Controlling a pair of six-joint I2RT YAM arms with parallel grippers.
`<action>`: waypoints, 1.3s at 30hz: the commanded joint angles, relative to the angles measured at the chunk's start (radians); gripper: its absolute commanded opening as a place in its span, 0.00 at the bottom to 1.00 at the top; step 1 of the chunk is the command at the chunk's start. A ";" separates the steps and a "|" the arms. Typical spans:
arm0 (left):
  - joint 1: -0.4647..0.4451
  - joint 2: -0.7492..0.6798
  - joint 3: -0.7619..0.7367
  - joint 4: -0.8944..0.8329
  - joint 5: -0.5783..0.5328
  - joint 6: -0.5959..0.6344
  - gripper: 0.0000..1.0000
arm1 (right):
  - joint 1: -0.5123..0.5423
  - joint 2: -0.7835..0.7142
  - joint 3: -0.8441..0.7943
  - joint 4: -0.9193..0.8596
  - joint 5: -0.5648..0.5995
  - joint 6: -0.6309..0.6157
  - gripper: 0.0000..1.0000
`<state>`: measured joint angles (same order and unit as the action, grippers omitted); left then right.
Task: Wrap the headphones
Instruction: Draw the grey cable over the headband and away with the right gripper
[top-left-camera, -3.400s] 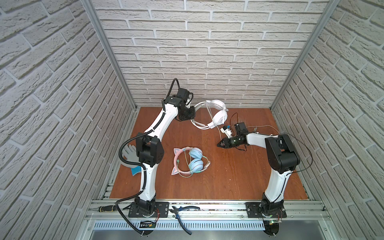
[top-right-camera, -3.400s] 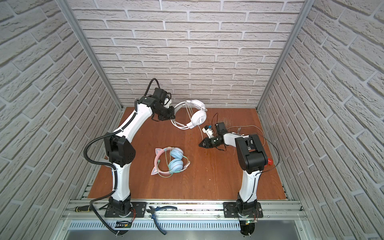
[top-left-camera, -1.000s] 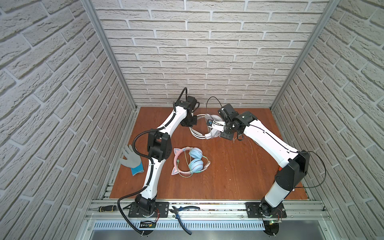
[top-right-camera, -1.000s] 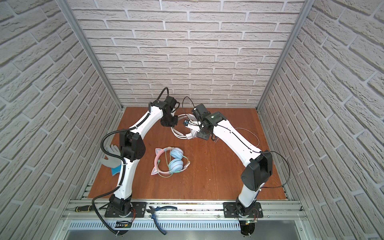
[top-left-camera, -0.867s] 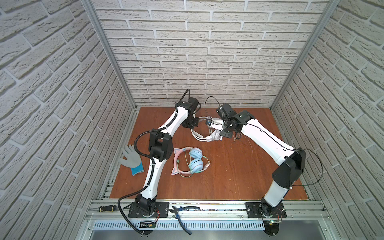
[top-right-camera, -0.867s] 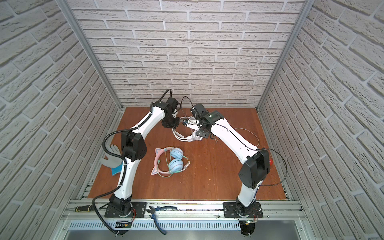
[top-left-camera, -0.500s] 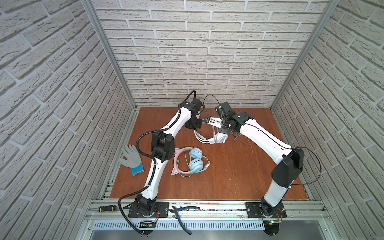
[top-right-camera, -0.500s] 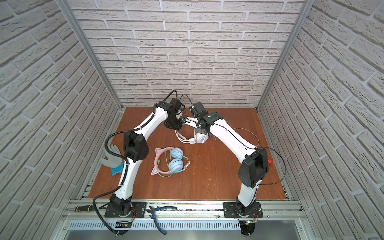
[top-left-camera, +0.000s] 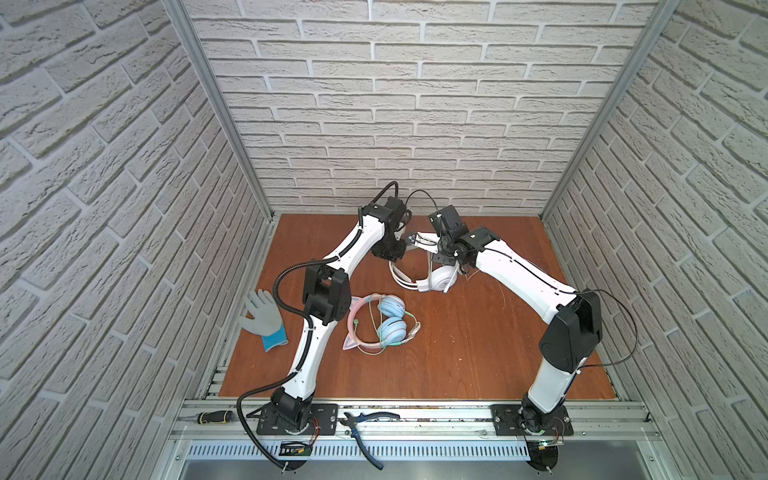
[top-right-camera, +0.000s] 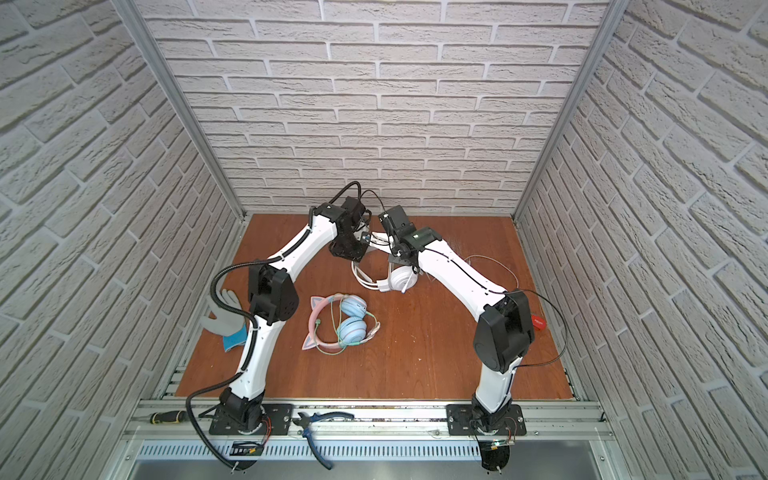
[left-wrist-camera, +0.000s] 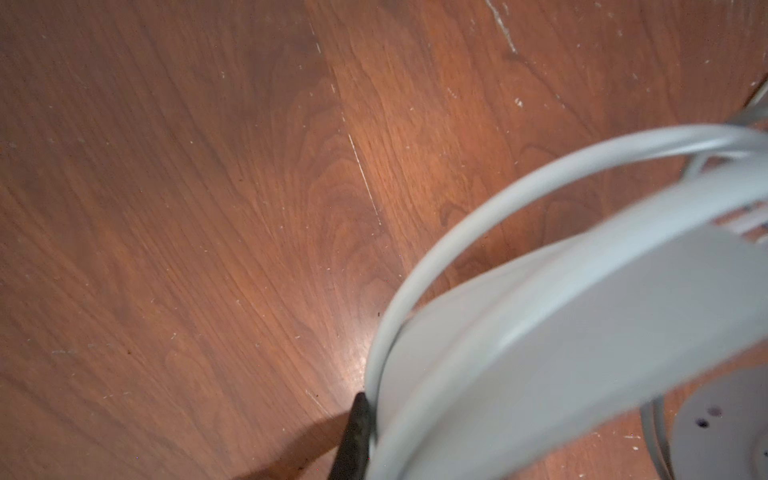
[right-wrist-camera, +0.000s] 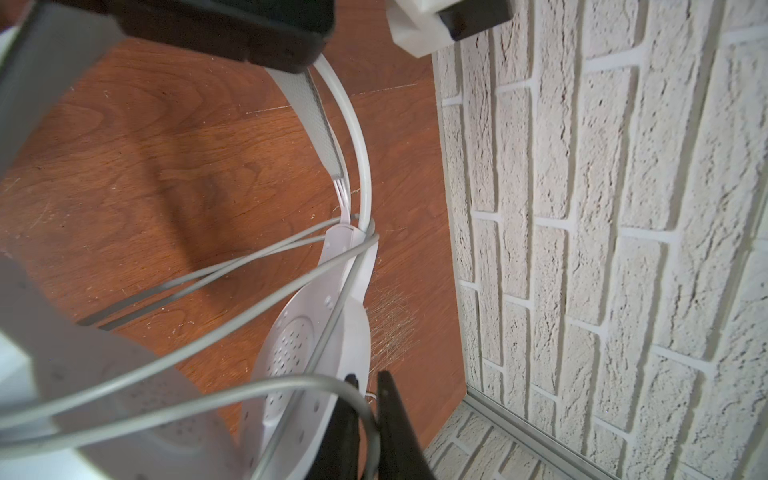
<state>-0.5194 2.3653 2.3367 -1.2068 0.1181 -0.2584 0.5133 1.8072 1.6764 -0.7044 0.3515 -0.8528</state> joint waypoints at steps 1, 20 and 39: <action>-0.014 -0.056 0.016 -0.019 0.038 0.045 0.00 | -0.024 0.008 0.014 0.056 -0.024 0.039 0.14; -0.024 -0.127 -0.057 0.026 0.094 0.085 0.00 | -0.139 0.150 0.161 -0.134 -0.199 0.327 0.16; -0.024 -0.191 -0.133 0.080 0.169 0.088 0.00 | -0.287 0.161 0.068 -0.066 -0.567 0.558 0.19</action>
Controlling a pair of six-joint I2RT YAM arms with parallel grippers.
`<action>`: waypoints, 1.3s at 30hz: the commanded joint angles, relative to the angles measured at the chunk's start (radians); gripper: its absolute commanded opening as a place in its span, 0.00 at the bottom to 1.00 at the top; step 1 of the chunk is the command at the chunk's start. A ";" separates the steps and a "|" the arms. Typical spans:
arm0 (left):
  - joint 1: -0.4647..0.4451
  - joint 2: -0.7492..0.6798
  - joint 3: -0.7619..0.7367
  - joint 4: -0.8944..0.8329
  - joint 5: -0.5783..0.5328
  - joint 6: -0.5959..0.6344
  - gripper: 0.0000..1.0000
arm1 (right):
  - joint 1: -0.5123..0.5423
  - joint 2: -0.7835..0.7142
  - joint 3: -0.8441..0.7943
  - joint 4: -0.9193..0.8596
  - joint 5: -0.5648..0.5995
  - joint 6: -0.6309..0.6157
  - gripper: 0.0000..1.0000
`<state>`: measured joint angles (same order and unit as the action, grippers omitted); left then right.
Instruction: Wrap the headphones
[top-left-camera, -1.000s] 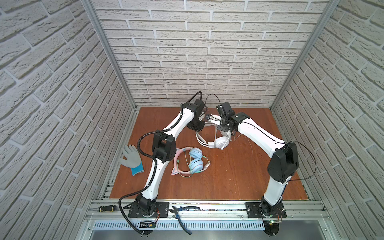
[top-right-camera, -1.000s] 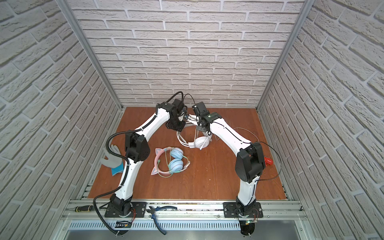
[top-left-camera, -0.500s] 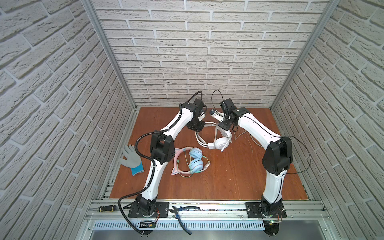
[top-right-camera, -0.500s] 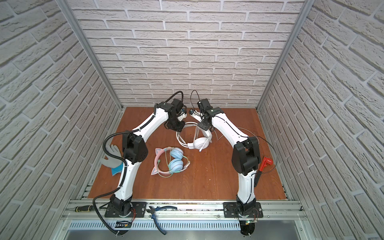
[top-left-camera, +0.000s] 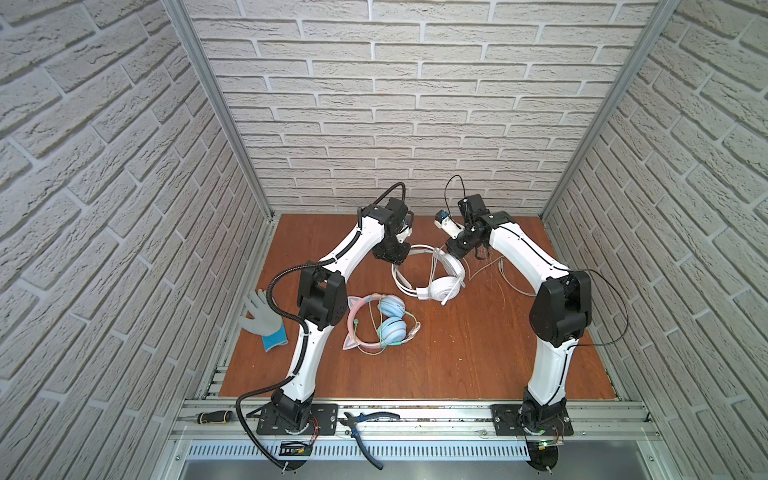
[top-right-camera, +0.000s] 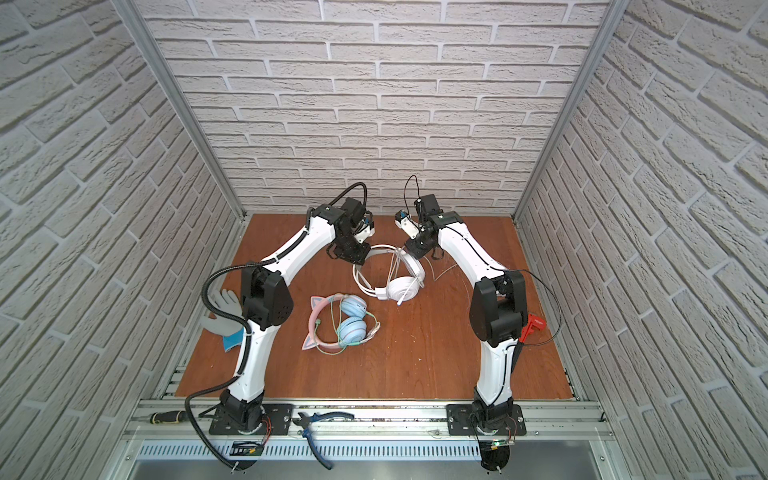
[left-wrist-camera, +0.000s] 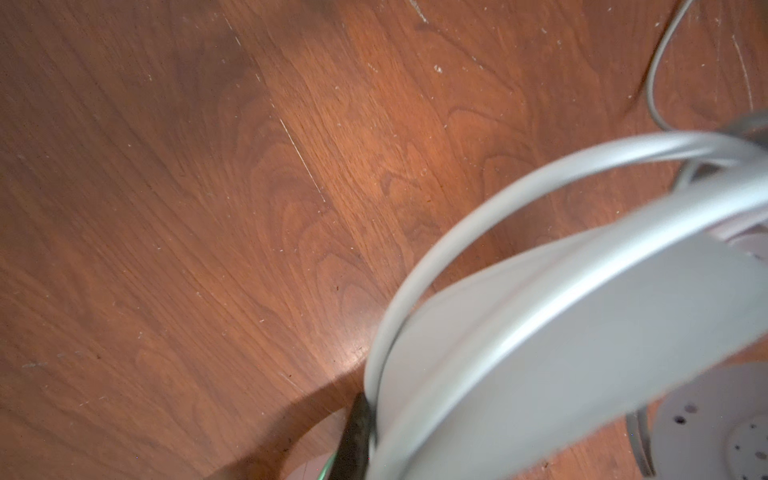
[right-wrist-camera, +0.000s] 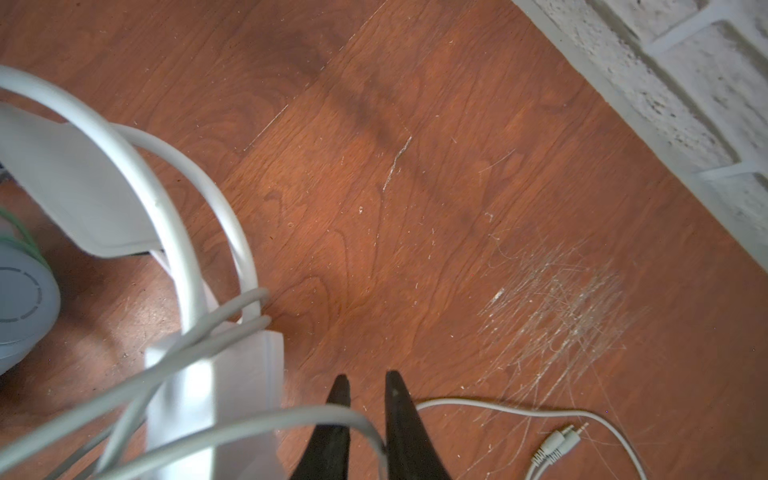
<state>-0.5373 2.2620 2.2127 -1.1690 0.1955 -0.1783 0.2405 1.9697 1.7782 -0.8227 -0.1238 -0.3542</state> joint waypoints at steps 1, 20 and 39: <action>-0.006 -0.092 -0.012 0.044 0.095 0.006 0.00 | -0.021 -0.004 -0.050 0.068 -0.113 0.065 0.19; 0.010 -0.161 -0.121 0.095 0.145 -0.005 0.00 | -0.123 0.001 -0.217 0.243 -0.402 0.192 0.22; 0.039 -0.200 -0.148 0.154 0.221 -0.065 0.00 | -0.134 0.099 -0.280 0.429 -0.557 0.315 0.25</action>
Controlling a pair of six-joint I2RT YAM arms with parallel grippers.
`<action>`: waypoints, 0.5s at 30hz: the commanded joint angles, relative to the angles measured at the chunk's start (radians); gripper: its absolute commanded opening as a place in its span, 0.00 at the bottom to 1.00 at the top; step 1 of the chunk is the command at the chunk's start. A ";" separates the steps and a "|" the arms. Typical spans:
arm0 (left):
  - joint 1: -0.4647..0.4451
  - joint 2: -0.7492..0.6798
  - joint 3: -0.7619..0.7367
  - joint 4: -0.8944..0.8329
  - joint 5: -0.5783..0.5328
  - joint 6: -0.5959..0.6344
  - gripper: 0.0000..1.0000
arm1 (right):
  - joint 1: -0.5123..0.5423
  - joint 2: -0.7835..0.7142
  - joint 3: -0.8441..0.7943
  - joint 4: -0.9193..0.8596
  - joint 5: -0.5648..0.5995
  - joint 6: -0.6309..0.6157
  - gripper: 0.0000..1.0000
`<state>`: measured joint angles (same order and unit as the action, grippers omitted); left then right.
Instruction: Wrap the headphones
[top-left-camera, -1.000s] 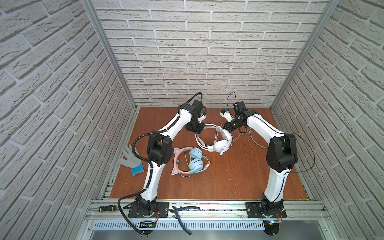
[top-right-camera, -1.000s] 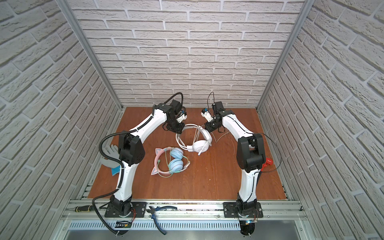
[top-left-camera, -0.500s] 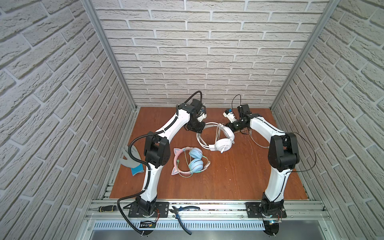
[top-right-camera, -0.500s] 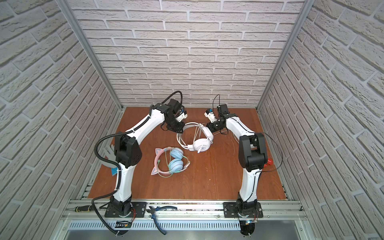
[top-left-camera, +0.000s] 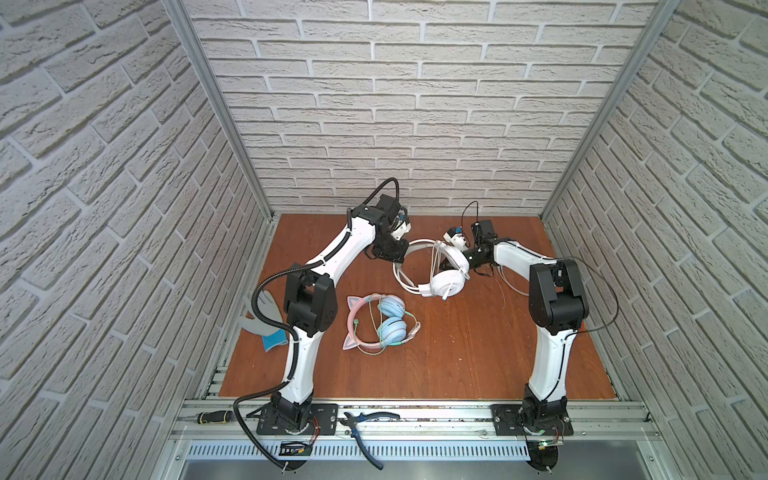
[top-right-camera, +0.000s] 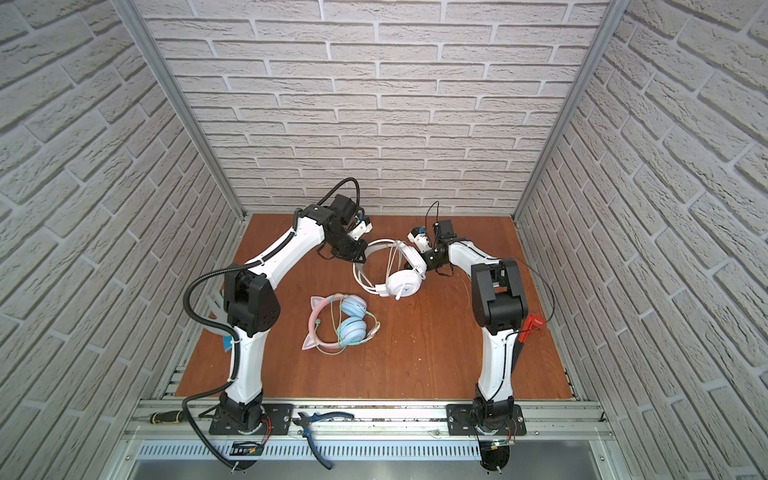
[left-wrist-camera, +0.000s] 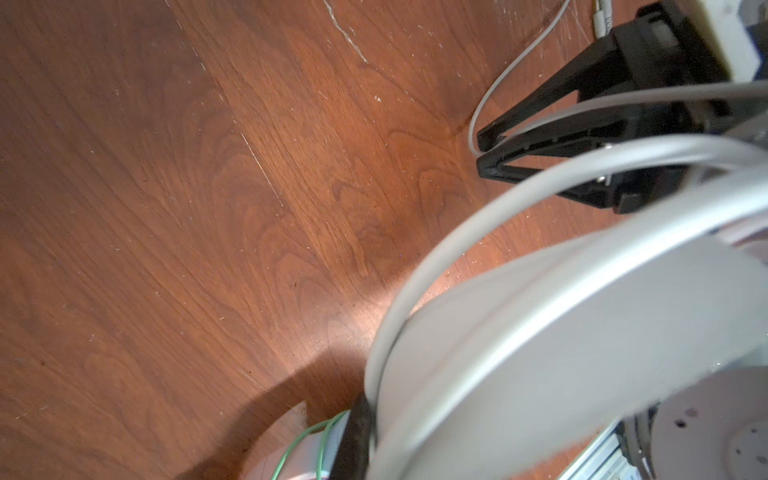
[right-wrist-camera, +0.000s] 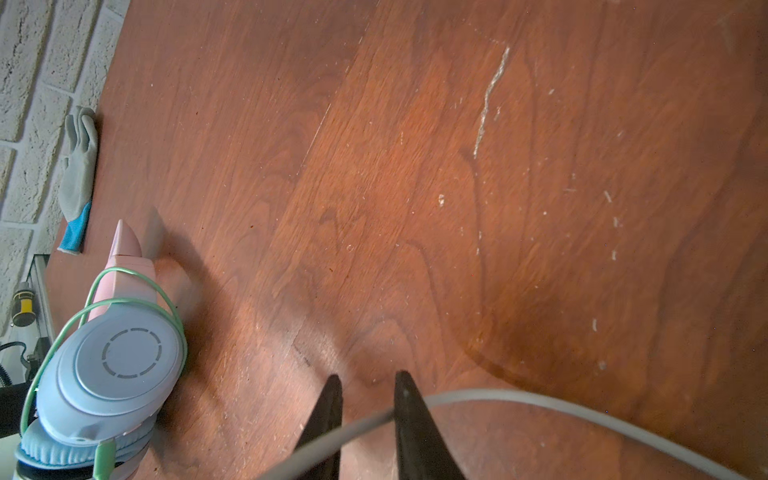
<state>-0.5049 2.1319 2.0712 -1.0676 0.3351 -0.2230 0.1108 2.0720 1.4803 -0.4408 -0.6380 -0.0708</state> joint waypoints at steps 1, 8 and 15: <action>0.007 -0.072 -0.006 0.058 0.091 -0.024 0.00 | -0.005 0.000 0.015 0.057 -0.049 0.045 0.25; 0.008 -0.088 -0.002 0.055 0.108 -0.029 0.00 | -0.004 0.022 -0.003 0.137 -0.070 0.118 0.25; 0.008 -0.104 0.000 0.073 0.130 -0.048 0.00 | -0.002 0.041 -0.013 0.192 -0.083 0.175 0.25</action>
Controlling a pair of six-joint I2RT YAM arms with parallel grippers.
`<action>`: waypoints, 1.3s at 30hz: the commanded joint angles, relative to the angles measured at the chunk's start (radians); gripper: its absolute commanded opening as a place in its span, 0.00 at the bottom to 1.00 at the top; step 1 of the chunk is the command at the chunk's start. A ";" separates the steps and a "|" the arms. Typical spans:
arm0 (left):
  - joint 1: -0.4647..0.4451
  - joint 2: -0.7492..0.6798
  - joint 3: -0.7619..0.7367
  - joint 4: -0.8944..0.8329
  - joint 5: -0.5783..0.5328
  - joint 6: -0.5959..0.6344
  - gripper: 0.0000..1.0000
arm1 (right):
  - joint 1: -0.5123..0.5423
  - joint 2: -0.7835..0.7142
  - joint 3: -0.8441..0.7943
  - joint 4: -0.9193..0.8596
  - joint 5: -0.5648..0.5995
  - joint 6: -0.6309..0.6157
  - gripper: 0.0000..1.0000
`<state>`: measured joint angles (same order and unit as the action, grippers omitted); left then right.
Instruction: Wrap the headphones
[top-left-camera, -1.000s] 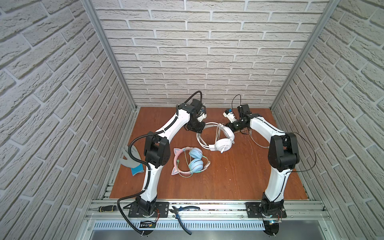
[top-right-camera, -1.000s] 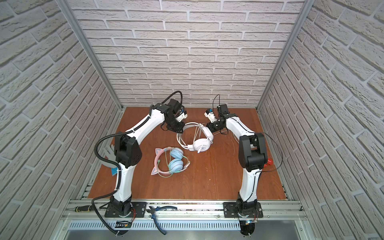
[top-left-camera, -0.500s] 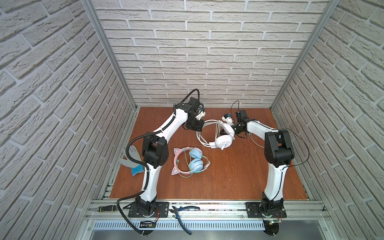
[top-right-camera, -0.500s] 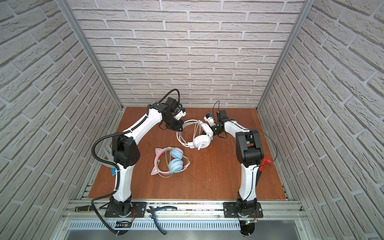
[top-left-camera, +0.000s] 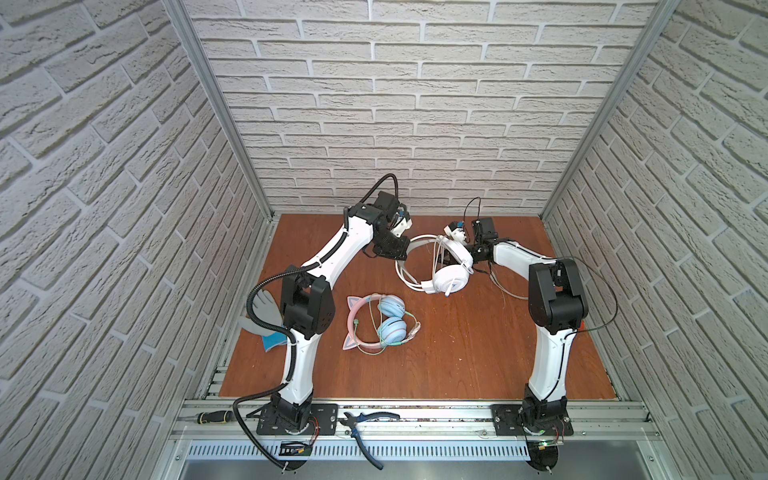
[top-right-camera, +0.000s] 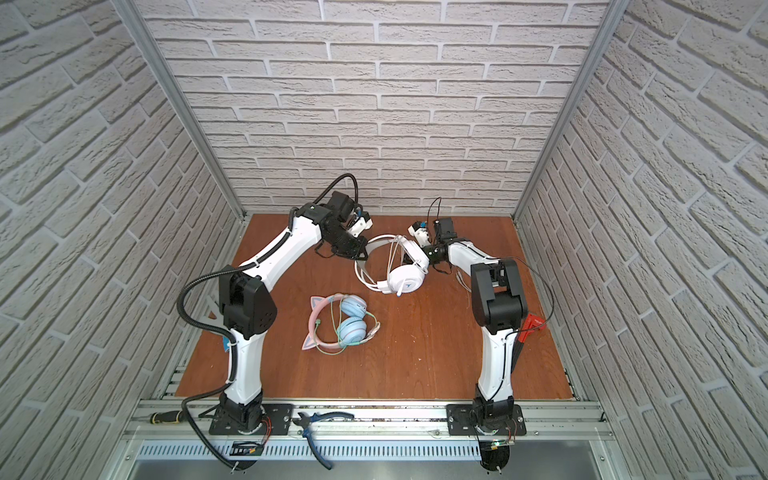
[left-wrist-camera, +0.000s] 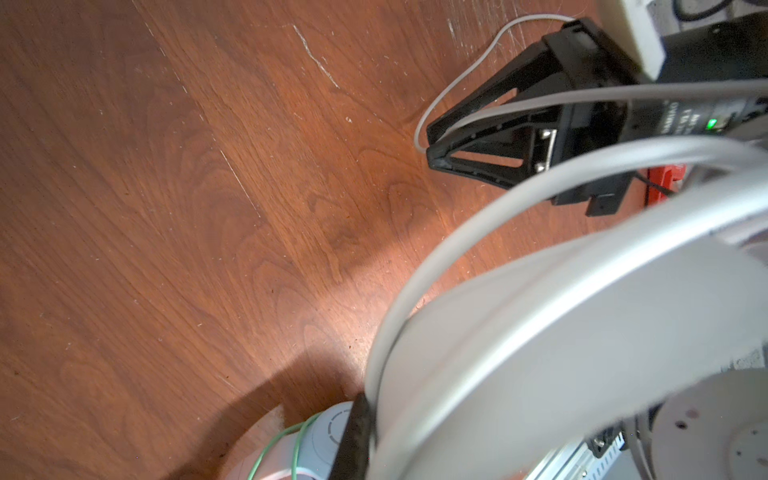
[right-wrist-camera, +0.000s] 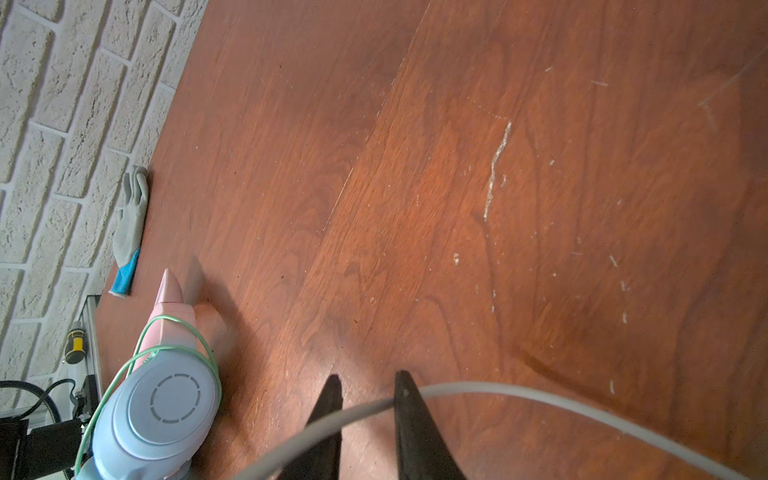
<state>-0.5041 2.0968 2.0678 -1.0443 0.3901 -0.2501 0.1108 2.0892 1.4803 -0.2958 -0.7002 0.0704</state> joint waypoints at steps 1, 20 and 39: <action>0.007 -0.070 0.007 0.052 0.078 -0.023 0.00 | -0.002 0.026 -0.014 0.050 -0.018 0.039 0.24; 0.036 -0.081 -0.056 0.112 0.110 -0.061 0.00 | -0.024 -0.200 -0.205 -0.022 0.064 0.034 0.27; 0.055 -0.108 -0.162 0.149 0.151 -0.043 0.00 | -0.117 -0.076 0.074 -0.110 0.289 0.166 0.28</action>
<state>-0.4564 2.0636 1.9137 -0.9382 0.4782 -0.2996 -0.0093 1.9491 1.5082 -0.4244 -0.4469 0.1745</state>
